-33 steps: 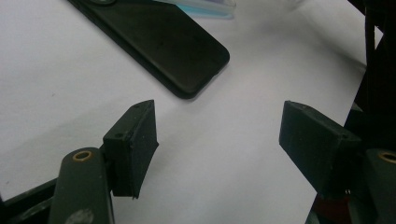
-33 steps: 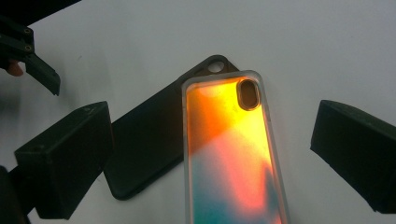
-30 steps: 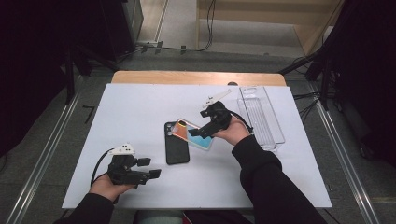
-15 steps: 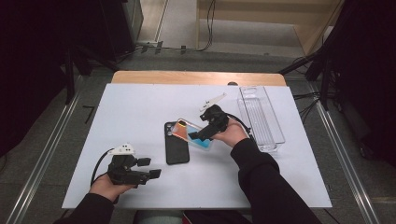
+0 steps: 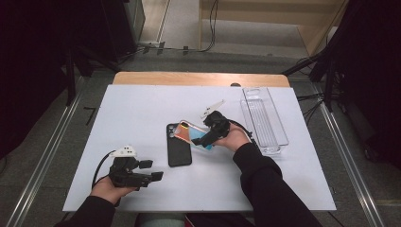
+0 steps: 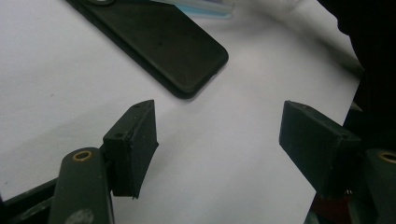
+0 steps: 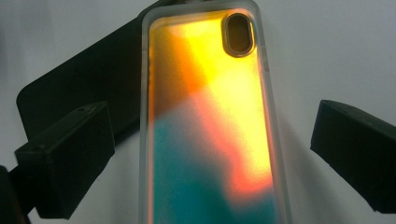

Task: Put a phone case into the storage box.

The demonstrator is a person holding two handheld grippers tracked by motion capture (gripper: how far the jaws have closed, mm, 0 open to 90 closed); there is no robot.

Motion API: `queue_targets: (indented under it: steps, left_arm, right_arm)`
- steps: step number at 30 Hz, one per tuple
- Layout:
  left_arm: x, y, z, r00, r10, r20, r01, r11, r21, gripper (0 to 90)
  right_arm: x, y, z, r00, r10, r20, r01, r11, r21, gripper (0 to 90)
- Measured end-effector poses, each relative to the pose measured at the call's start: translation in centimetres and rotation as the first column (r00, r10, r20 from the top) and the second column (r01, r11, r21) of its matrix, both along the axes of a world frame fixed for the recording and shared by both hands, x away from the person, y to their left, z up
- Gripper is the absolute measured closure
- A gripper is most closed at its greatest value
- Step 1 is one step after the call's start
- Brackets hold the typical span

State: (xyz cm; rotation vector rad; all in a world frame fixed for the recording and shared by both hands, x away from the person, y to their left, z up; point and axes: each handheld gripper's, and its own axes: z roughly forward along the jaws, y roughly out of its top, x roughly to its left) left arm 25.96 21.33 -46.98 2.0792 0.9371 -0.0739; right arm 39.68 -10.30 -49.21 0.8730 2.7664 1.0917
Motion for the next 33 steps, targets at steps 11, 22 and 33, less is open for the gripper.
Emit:
queue_targets:
  steps: [11, 22, 33]
  left_arm:
    - [0.0, 0.0, 0.0, 1.0000, 0.002, -0.002, -0.002, 1.0000, -0.002, 28.1]
    - [0.0, 0.0, 0.0, 1.0000, 0.002, -0.001, -0.002, 1.0000, -0.003, 28.1]
    - [0.0, 0.0, 0.0, 1.0000, 0.004, -0.002, -0.004, 1.0000, -0.002, 28.1]
  right_arm:
    - [-0.2, 0.5, -1.0, 0.9996, 0.016, 0.024, -0.014, 0.998, -0.063, 7.8]
    - [-1.0, 0.6, -1.7, 0.9953, 0.030, 0.093, -0.021, 0.996, -0.090, 14.9]
    - [-0.9, 0.5, -1.2, 0.9985, 0.014, 0.053, -0.010, 0.997, -0.077, 15.1]
